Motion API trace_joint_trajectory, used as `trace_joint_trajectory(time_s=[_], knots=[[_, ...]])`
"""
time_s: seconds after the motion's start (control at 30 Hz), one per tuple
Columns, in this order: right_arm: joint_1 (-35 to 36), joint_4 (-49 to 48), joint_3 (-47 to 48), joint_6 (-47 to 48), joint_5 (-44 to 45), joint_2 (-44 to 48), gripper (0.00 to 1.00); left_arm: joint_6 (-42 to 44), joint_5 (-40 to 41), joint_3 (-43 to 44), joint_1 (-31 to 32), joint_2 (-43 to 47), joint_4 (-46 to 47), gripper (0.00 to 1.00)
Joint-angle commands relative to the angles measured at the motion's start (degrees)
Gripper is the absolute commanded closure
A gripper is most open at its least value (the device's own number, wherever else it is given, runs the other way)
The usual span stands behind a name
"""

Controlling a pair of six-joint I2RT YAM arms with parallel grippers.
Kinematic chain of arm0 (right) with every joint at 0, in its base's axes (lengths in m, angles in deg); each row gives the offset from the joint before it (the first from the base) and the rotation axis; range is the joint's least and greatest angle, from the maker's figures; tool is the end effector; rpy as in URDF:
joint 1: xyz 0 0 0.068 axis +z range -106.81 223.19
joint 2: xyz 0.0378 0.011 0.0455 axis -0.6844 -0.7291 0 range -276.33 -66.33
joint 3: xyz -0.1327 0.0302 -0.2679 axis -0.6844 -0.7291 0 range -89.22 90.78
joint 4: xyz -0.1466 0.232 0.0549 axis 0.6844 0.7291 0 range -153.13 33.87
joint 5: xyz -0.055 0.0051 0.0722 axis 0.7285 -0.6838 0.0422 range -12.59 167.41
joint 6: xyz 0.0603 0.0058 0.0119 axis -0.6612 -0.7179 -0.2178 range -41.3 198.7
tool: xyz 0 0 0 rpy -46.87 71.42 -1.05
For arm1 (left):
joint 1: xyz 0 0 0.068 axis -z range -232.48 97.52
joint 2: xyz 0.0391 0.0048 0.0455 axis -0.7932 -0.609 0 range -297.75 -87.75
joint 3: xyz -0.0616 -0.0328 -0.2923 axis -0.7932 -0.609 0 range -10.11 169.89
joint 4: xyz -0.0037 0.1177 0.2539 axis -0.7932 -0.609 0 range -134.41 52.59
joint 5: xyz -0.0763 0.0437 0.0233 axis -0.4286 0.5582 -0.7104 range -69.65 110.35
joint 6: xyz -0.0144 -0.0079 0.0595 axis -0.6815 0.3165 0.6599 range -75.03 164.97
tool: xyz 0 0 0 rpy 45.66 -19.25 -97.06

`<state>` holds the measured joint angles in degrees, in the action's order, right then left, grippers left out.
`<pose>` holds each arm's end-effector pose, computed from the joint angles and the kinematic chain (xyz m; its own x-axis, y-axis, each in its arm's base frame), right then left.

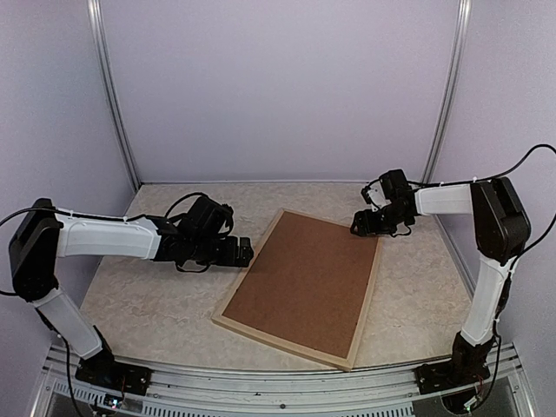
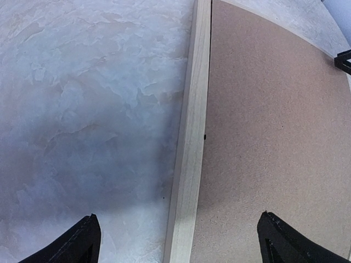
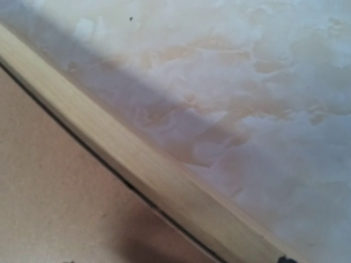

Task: Put the photo into the frame
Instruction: Frame the body at the center of the board.

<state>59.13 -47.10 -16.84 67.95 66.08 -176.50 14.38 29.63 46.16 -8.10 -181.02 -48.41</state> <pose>0.4181 0.1289 0.1768 -0.8335 -0.0480 -0.5504 -0.2294 0.9364 0.2657 0.2656 -0.2496 0.2051 -0.7692 0.0502 -0.6370 0.2576 0.9366 -0.2373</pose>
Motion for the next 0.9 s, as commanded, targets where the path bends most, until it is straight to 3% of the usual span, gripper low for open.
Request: trace_joint_trajectory(time_s=[0.0, 0.87], knots=[[-0.49, 0.02, -0.02, 0.81, -1.07, -0.90, 0.21, 0.54, 0.40, -0.84, -0.17, 1.47, -0.33, 0.01], [-0.43, 0.66, -2.89, 3.74, -10.86, 0.94, 0.24, 0.27, 0.59, -1.60, -0.08, 1.08, -0.16, 0.01]])
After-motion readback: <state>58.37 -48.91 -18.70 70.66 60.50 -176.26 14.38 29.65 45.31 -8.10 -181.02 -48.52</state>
